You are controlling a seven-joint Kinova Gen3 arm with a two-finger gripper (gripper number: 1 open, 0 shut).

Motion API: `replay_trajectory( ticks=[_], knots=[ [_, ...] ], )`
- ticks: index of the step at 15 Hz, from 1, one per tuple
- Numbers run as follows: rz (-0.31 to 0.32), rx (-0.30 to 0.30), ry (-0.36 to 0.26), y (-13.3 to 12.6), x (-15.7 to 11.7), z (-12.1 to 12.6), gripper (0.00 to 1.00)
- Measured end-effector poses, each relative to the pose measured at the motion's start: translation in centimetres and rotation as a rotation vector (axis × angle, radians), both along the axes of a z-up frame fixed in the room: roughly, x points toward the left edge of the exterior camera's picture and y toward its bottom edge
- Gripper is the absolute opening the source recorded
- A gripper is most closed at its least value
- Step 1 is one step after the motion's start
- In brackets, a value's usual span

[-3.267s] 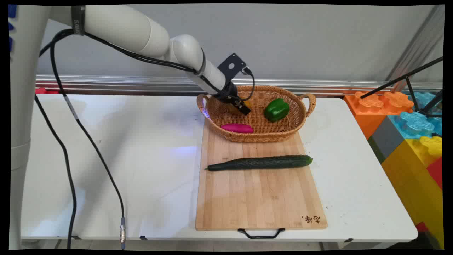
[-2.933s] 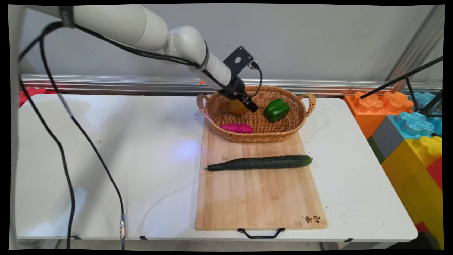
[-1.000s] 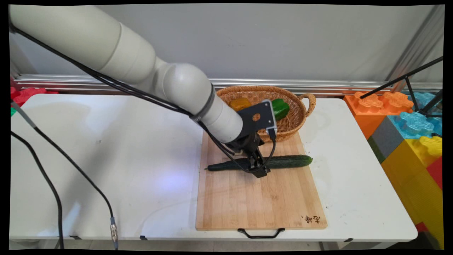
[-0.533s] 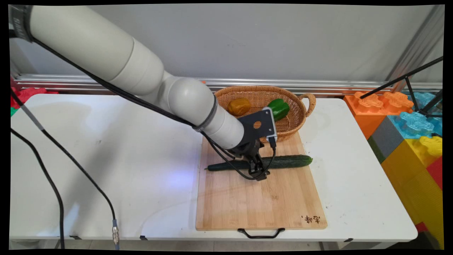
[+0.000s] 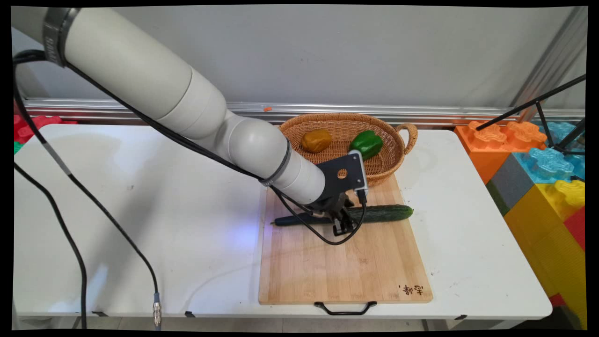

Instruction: Pick up the cucumber from the cutting board, then place the picked object in the vegetable basket

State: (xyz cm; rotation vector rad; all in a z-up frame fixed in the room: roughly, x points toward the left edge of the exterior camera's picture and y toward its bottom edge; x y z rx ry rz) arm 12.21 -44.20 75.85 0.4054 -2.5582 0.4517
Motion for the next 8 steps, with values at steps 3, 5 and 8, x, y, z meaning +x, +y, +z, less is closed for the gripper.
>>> replay_trajectory(
  ticks=[3, 5, 8],
  knots=[
    [0.001, -0.001, -0.001, 0.06, -0.02, -0.34, 0.0],
    [0.0, 0.0, 0.001, 0.15, -0.02, -0.37, 0.0],
    [-0.016, 0.009, 0.019, 0.42, -0.27, 0.52, 0.0]
  ],
)
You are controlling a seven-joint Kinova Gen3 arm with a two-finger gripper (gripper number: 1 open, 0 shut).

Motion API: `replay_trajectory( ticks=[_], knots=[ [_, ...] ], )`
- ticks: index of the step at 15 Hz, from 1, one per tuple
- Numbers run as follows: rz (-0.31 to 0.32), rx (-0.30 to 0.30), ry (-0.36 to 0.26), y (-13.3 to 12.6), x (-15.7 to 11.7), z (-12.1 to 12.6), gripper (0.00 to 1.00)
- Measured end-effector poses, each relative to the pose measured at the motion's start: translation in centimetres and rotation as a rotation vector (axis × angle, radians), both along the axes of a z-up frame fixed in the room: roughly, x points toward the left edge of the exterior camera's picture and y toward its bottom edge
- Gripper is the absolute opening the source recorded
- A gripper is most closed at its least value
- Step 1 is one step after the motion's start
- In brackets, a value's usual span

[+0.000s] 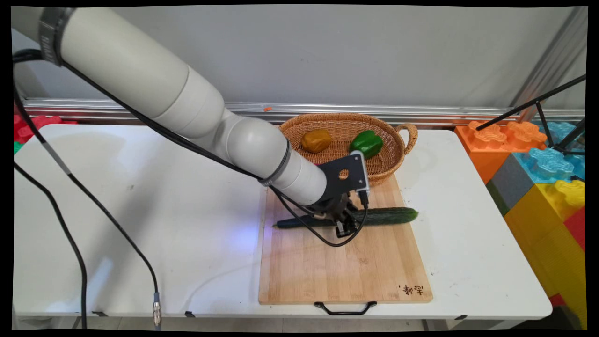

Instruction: Place the picked object in the vegetable basket

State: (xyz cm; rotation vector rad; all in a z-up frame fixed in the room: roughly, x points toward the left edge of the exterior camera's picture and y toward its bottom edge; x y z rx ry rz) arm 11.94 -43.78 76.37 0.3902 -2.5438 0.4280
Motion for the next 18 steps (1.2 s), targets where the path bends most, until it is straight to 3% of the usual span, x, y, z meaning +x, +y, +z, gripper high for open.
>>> replay_trajectory(
  ticks=[7, 13, 18],
  knots=[
    [-0.054, -0.01, 0.094, -1.0, -1.9, 5.5, 0.0],
    [-0.064, -0.124, 0.132, -6.0, -2.3, 10.1, 0.0],
    [-0.108, -0.22, 0.097, -10.9, -1.6, 10.6, 0.0]
  ],
)
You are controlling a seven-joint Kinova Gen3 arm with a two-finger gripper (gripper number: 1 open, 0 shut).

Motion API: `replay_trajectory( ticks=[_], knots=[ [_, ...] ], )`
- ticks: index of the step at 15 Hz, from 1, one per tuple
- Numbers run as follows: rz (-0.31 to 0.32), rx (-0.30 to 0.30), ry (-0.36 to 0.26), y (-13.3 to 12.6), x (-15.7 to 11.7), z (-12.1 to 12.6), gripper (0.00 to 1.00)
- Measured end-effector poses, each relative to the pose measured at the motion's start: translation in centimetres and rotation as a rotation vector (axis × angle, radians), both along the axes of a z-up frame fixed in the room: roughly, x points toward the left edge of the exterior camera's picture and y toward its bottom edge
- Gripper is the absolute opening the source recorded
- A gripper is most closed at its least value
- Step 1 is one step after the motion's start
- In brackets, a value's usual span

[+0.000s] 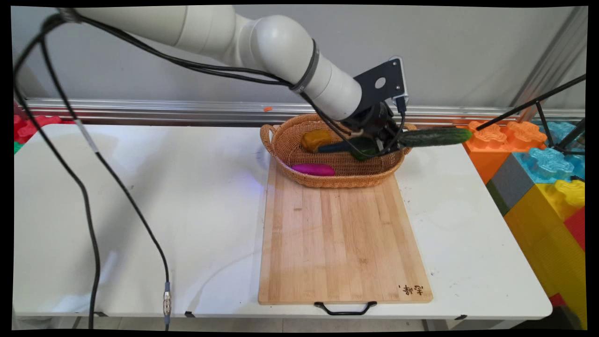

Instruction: Place the picked object in the vegetable basket

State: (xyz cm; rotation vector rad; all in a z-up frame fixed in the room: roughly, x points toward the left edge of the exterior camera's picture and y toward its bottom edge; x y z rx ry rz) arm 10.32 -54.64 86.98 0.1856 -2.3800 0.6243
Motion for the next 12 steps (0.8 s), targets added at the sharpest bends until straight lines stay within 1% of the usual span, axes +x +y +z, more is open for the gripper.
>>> replay_trajectory(
  ticks=[3, 5, 9, 11, 12],
  knots=[
    [-0.02, -0.032, -0.044, -2.1, 0.6, -0.8, 0.0],
    [-0.027, -0.037, -0.083, -3.4, 1.4, -1.8, 0.0],
    [-0.034, -0.024, -0.154, -5.1, 2.9, -3.7, 0.0],
    [-0.034, -0.014, -0.173, -5.6, 3.4, -4.4, 0.0],
    [-0.03, 0.0, -0.181, -5.8, 3.7, -4.9, 0.0]
  ],
)
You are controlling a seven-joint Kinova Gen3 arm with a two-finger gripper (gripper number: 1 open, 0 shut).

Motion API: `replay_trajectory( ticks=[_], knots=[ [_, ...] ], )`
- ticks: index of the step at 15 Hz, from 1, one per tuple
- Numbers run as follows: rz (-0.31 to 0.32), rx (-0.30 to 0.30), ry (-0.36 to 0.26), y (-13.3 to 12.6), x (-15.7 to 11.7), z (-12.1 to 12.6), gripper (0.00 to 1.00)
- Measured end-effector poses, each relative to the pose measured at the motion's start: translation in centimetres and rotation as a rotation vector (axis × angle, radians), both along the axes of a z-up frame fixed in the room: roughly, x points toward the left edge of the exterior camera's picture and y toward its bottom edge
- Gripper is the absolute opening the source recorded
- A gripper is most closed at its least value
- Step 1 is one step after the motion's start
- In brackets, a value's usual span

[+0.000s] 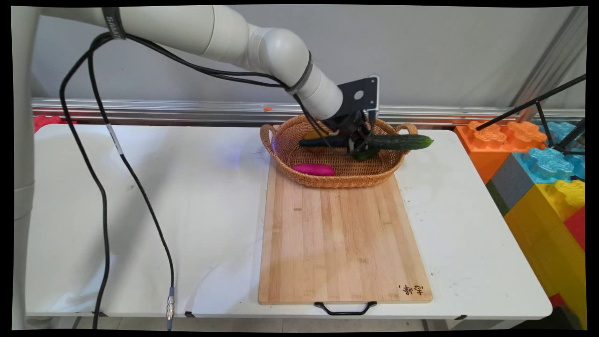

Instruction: Place the picked object in the vegetable basket

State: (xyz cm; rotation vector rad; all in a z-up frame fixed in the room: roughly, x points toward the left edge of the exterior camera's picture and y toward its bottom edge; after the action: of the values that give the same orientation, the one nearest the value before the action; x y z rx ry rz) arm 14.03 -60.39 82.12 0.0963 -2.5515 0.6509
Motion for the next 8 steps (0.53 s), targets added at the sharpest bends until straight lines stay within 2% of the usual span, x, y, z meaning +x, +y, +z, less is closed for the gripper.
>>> replay_trajectory(
  ticks=[8],
  knots=[
    [0.028, 0.093, -0.018, -0.6, 1.2, -2.3, 0.0]
  ],
)
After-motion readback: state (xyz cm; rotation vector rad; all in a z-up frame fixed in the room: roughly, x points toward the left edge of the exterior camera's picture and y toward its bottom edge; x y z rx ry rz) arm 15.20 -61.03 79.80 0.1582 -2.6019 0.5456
